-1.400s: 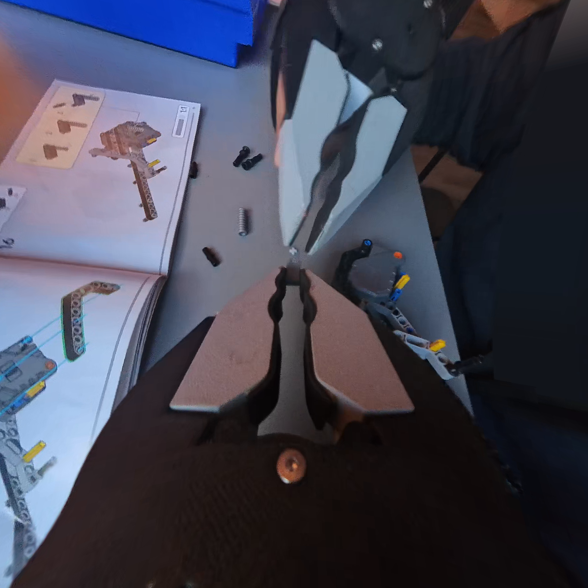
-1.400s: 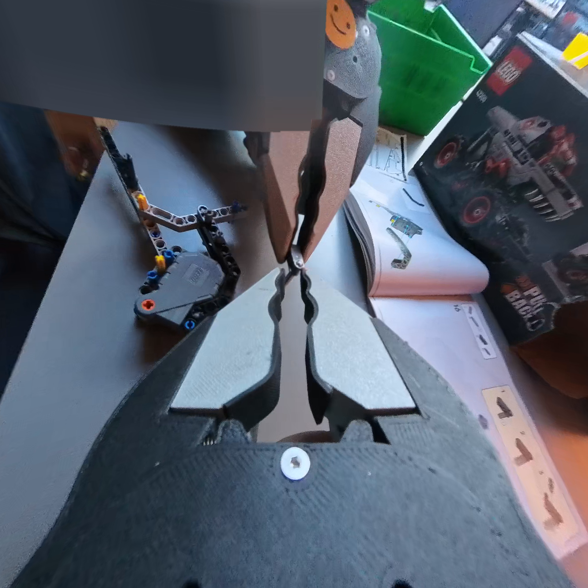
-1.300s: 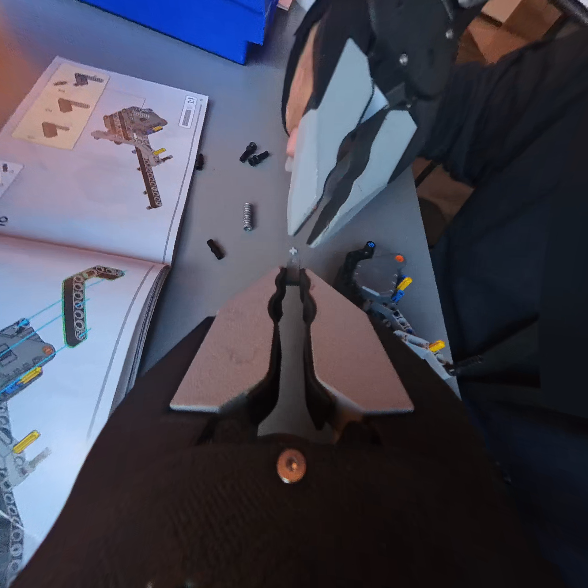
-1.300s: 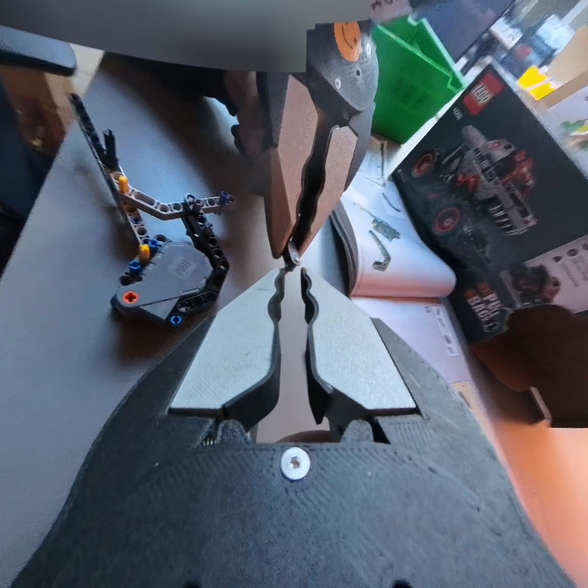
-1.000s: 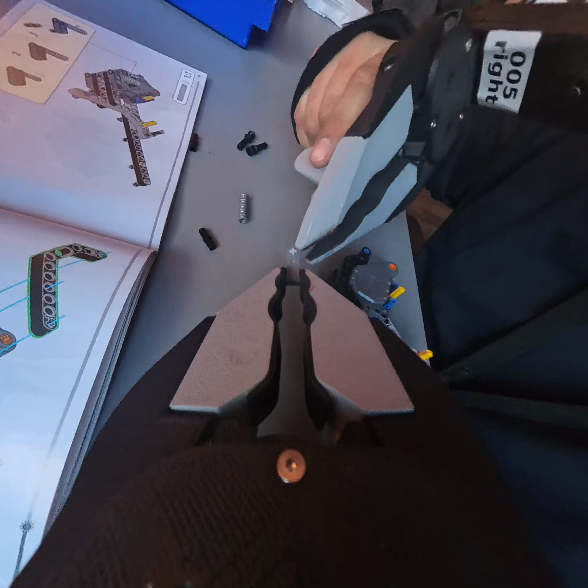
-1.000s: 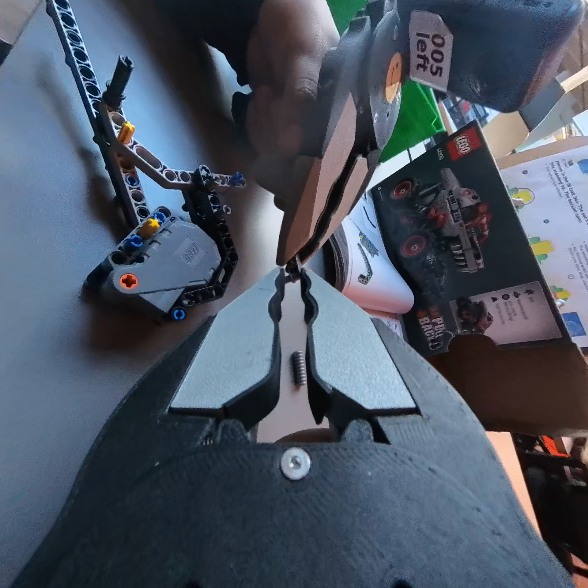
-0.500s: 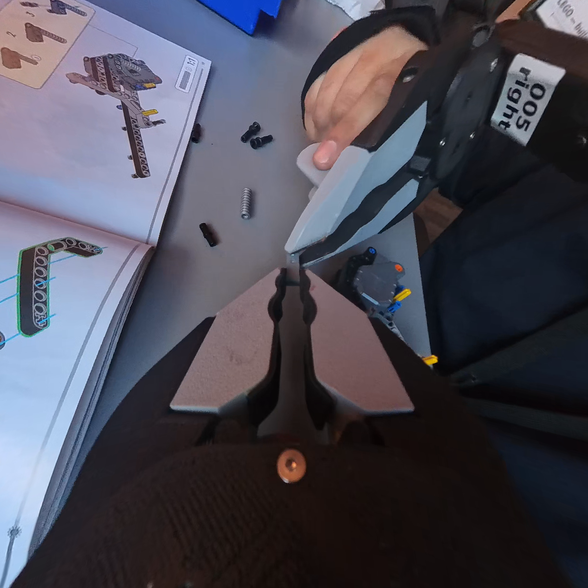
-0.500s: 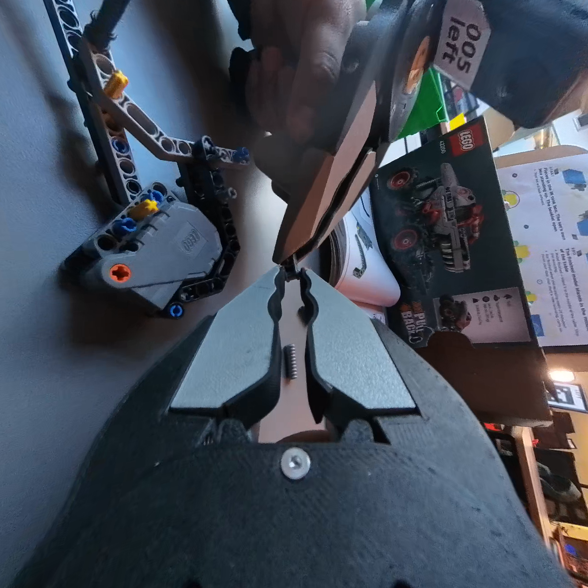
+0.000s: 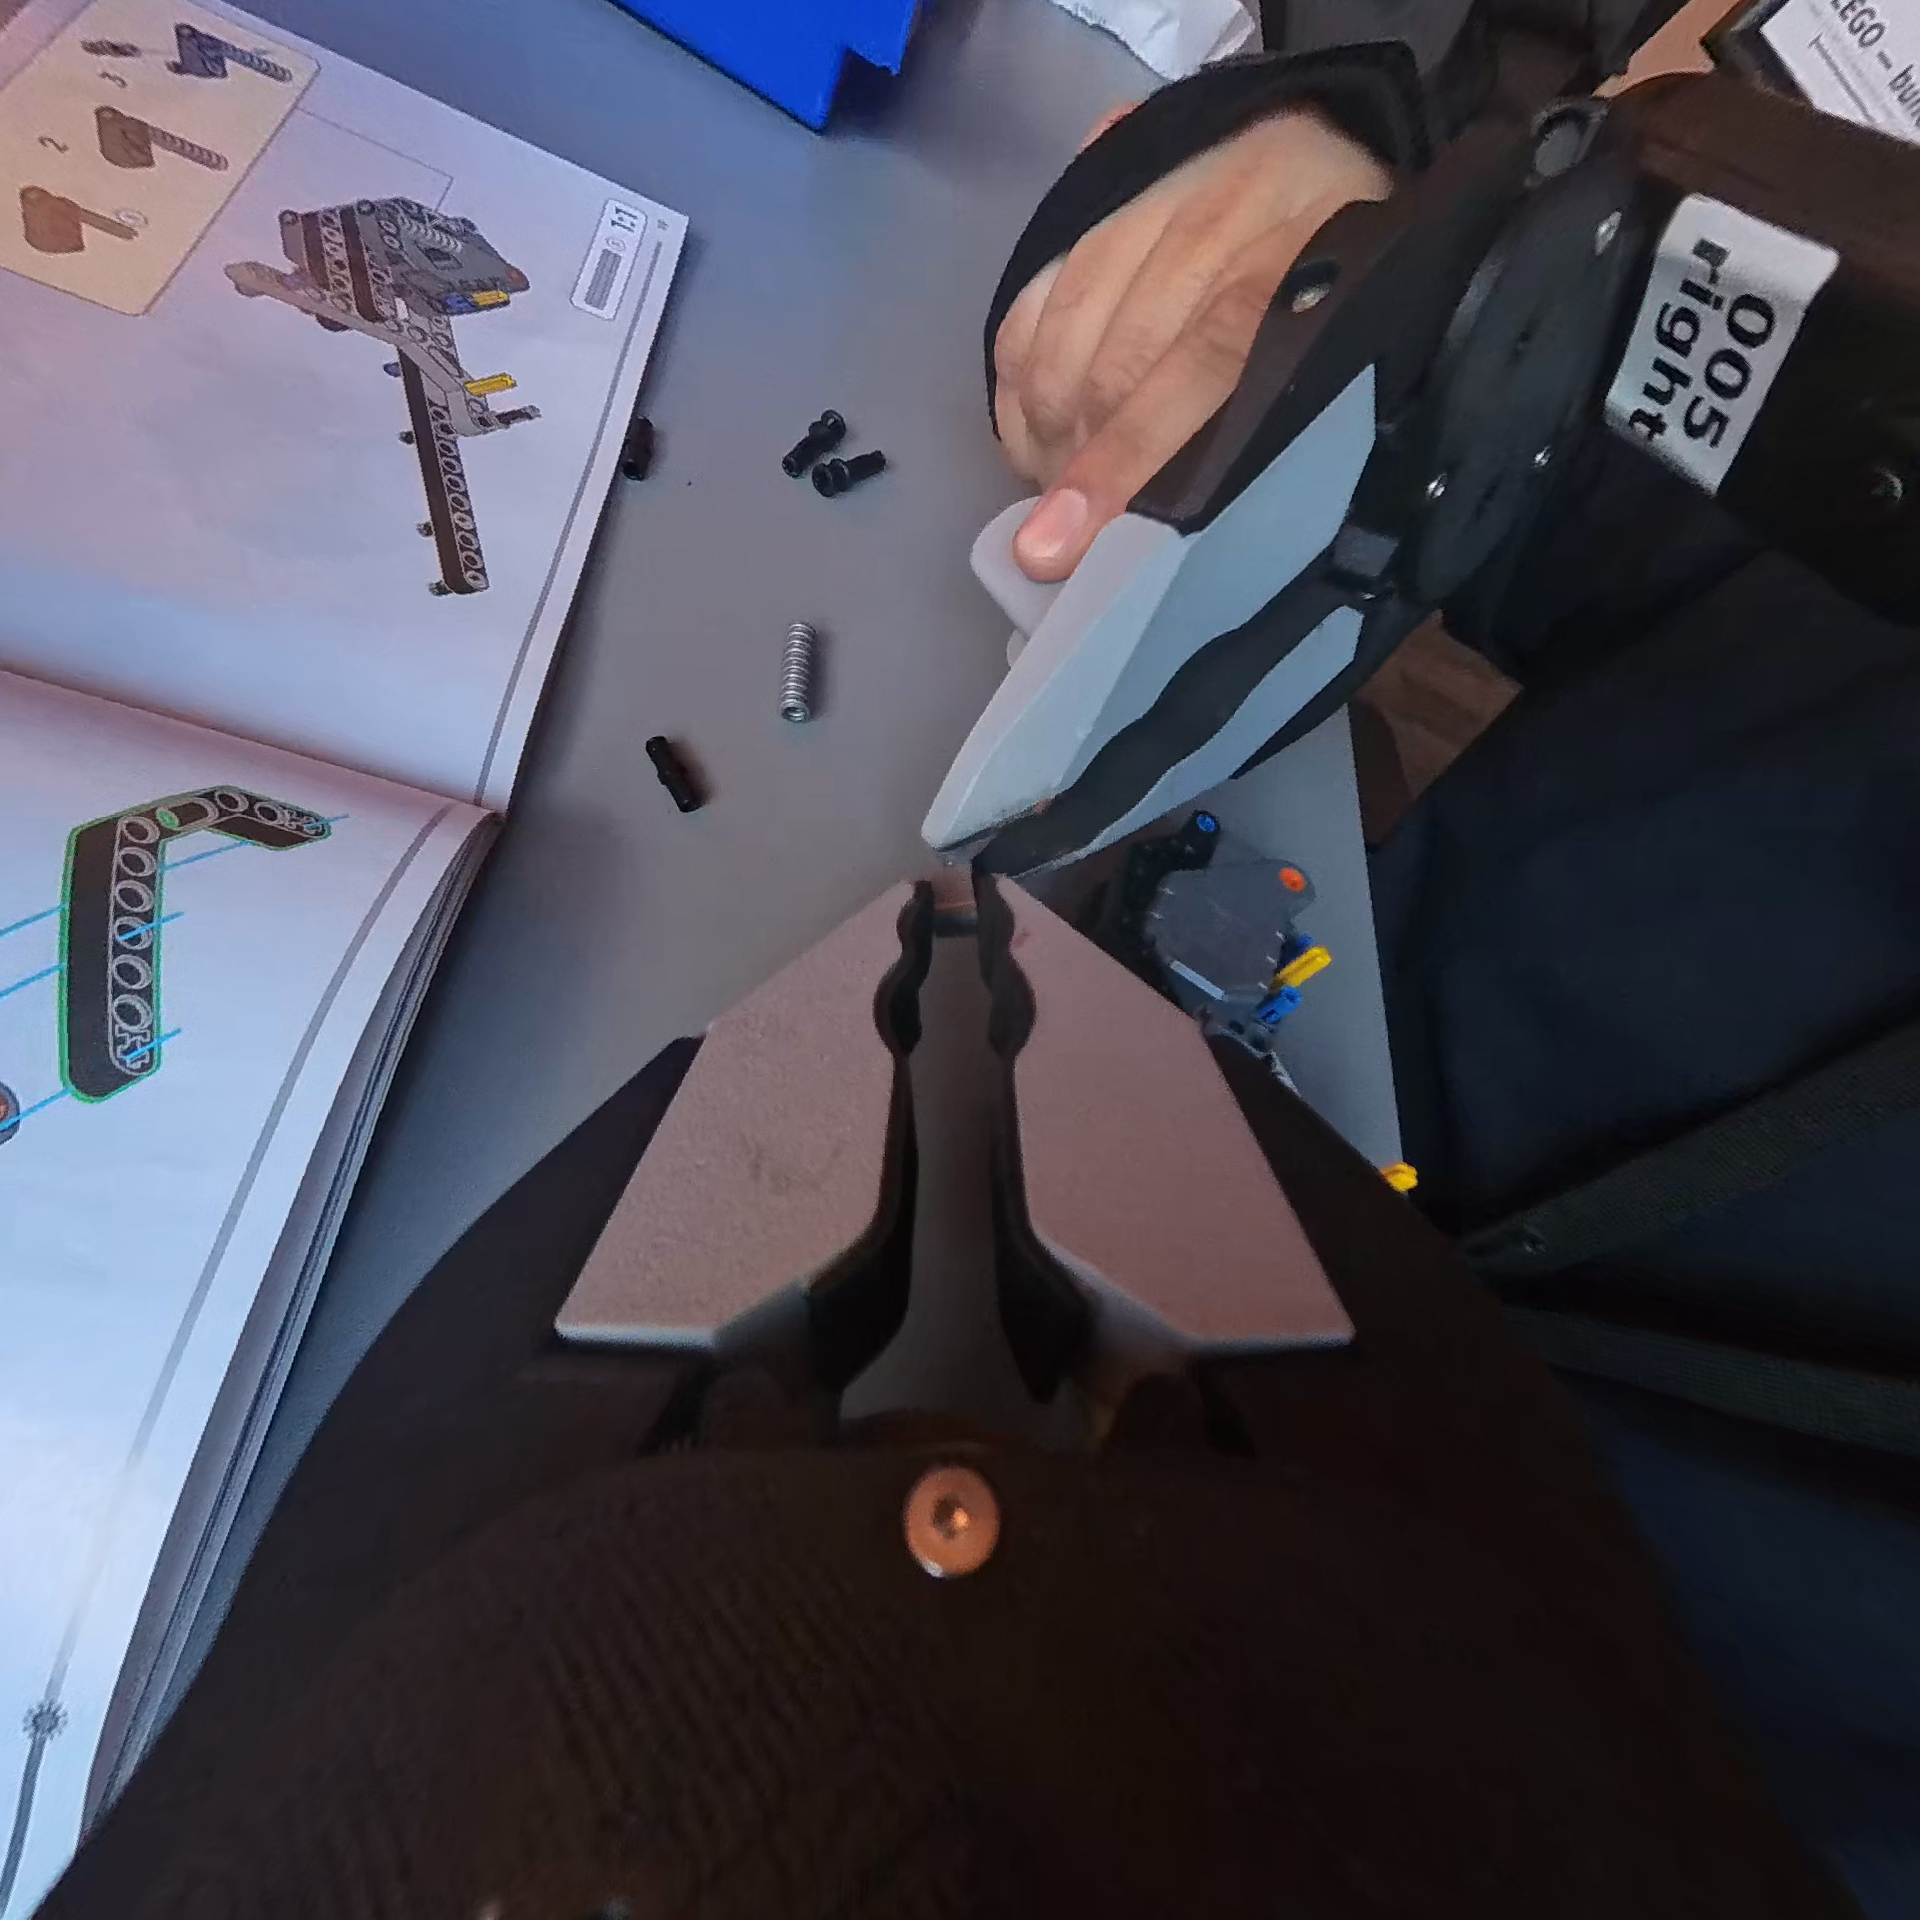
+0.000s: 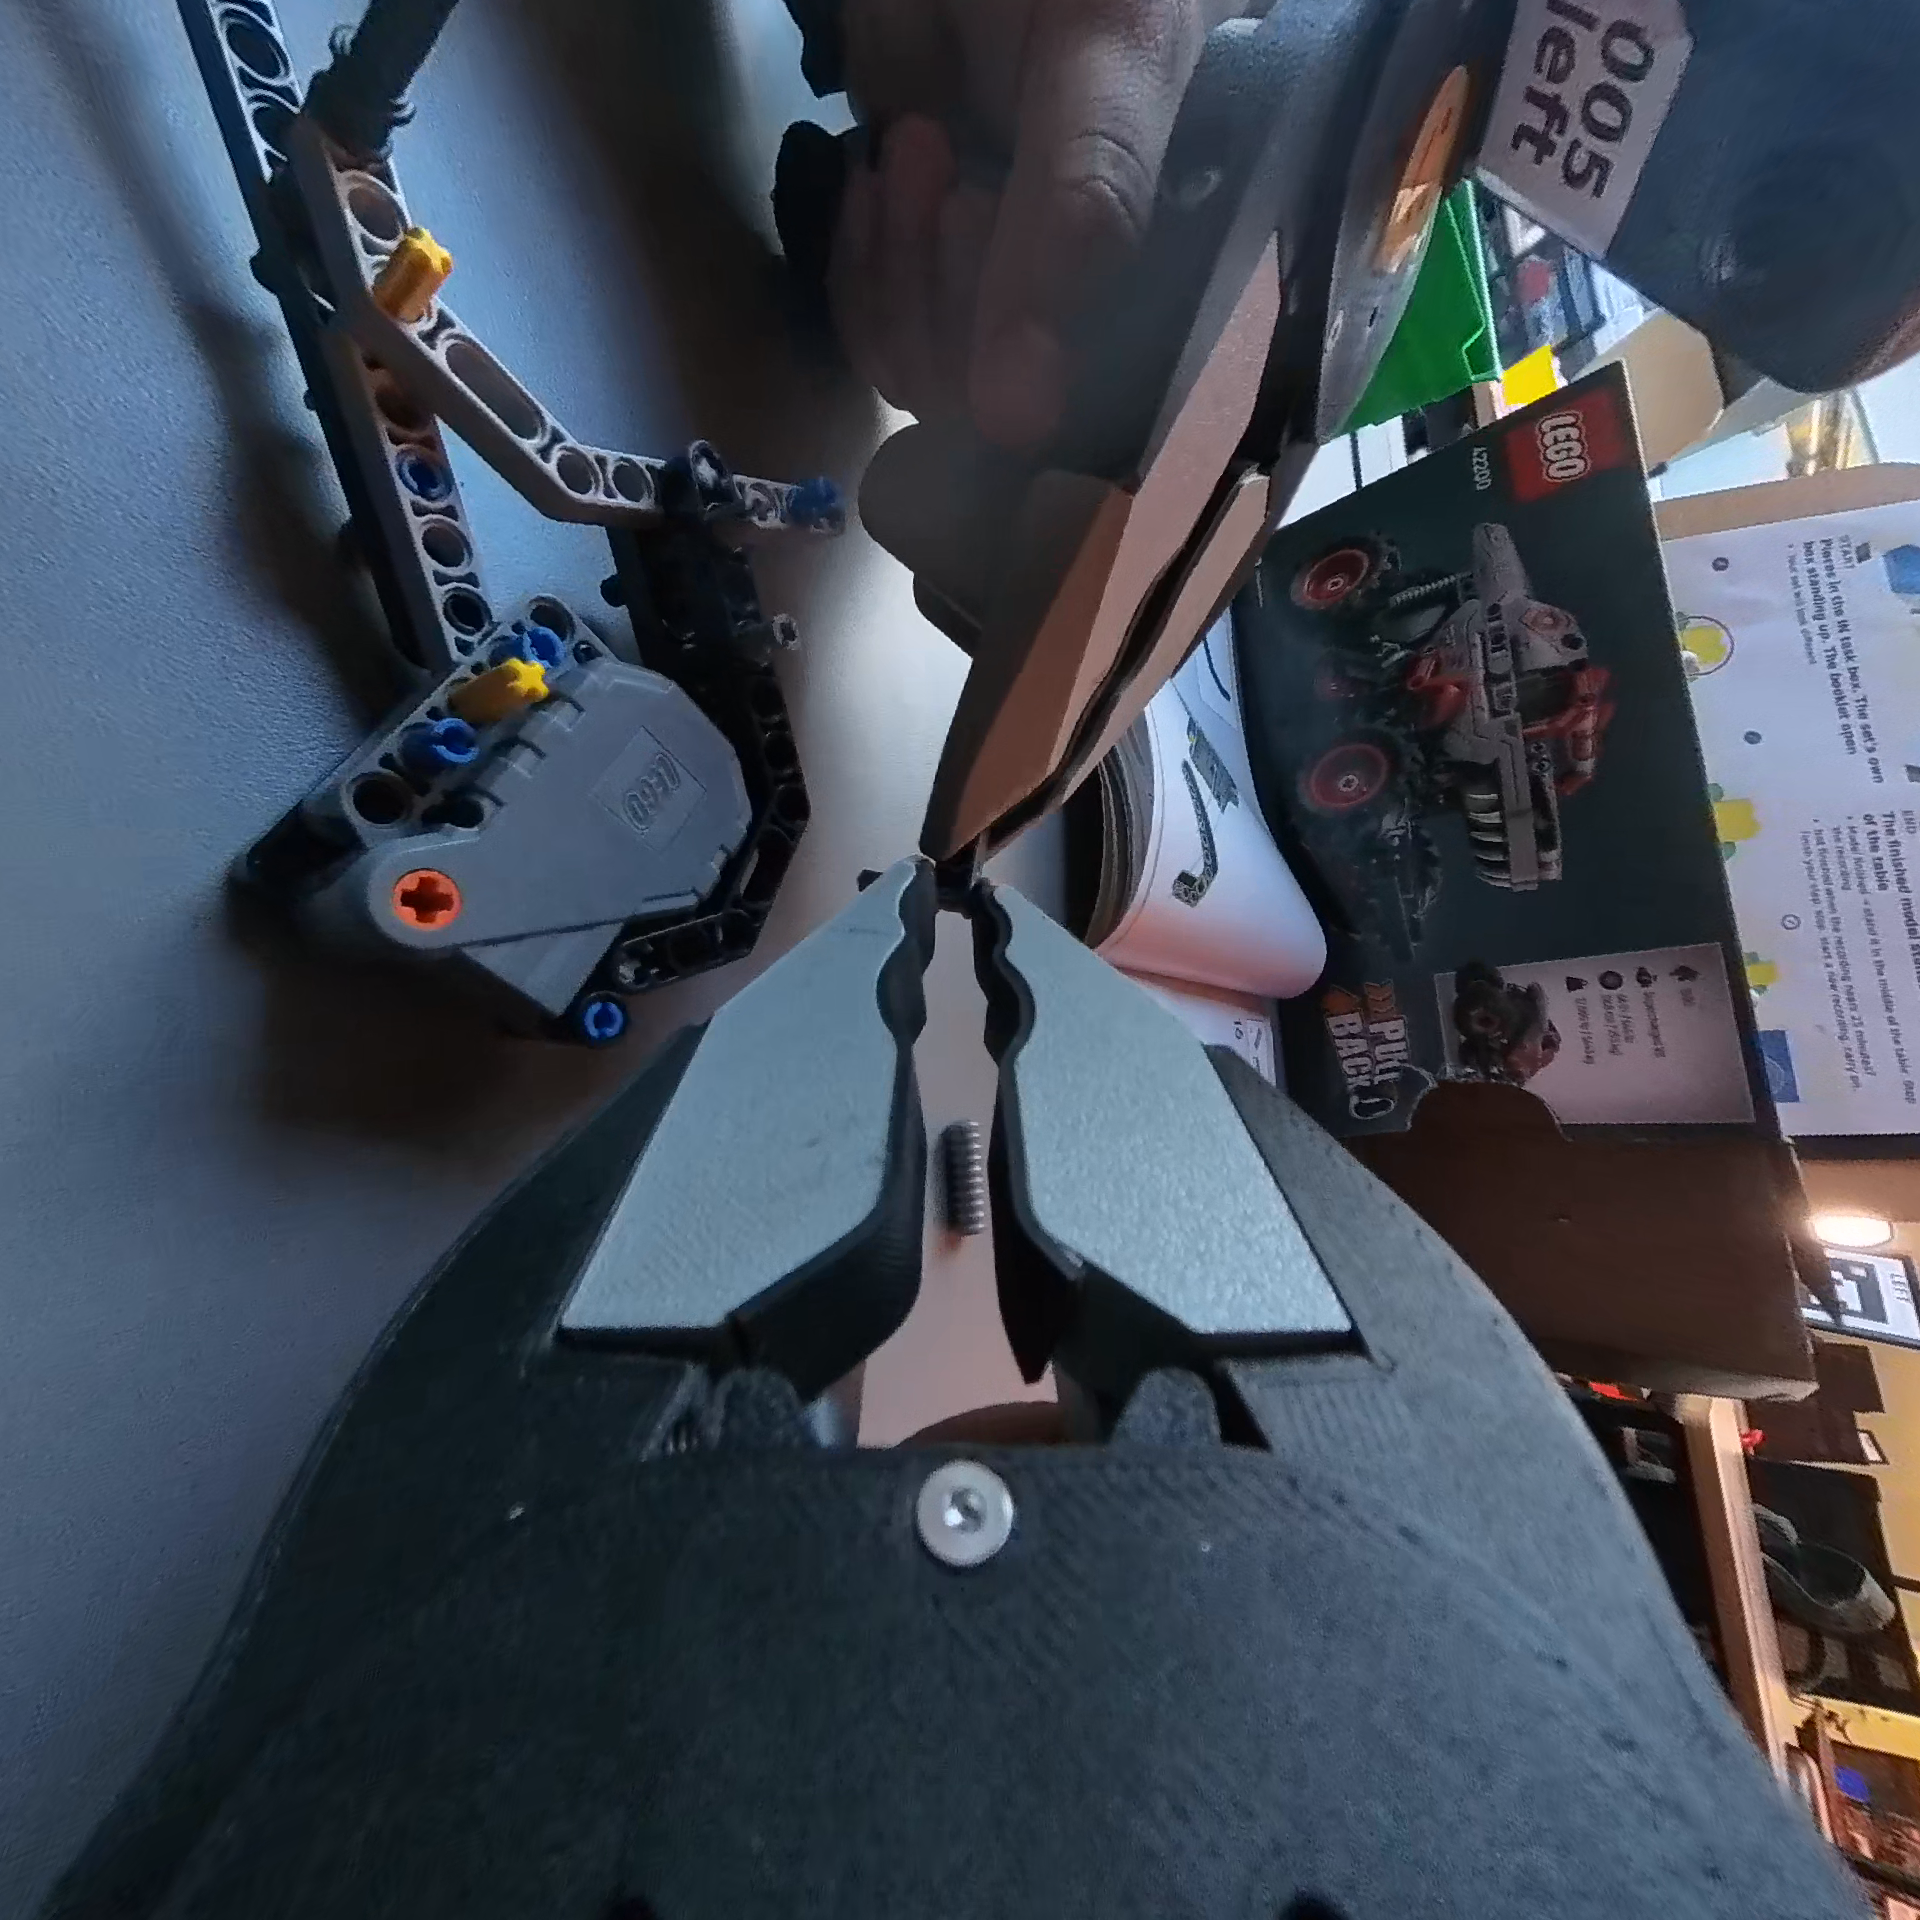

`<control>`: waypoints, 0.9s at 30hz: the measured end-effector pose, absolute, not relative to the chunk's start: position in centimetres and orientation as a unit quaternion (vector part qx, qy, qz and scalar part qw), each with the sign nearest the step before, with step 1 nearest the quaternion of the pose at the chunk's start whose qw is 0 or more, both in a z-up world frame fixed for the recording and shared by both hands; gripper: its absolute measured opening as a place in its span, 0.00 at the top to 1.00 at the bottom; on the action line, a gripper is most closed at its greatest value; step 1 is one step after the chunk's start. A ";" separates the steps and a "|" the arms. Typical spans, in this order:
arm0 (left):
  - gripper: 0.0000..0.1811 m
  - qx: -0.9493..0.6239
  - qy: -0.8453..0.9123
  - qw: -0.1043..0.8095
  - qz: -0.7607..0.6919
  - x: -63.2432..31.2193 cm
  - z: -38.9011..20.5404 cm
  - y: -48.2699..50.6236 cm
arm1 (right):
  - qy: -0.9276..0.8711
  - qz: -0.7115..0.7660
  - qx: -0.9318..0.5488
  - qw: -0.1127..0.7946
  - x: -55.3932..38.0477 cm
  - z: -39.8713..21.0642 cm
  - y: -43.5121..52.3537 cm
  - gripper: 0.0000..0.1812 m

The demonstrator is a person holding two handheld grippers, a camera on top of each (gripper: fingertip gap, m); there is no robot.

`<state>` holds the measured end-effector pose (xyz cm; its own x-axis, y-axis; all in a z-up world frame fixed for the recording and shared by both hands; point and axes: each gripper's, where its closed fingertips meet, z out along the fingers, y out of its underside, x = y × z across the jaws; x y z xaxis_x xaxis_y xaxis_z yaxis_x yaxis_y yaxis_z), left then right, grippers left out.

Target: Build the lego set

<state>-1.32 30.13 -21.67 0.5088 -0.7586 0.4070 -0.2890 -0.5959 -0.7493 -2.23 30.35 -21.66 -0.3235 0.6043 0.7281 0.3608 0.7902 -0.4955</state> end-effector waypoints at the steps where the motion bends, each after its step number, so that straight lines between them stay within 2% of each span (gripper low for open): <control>1: 0.97 -0.811 0.322 0.313 -0.376 -1.3 -21.7 30.2 | -0.802 0.119 -0.298 0.503 -2.3 -21.6 30.4 0.97; 12: 0.97 -0.783 0.302 0.391 -0.378 -2.1 -19.6 31.9 | -0.733 0.204 -0.353 0.544 -2.7 -18.8 31.7 0.96; 27: 0.96 -0.772 0.306 0.451 -0.326 -3.1 -19.0 33.0 | -0.642 0.369 -0.472 0.478 -2.7 -17.1 34.1 0.94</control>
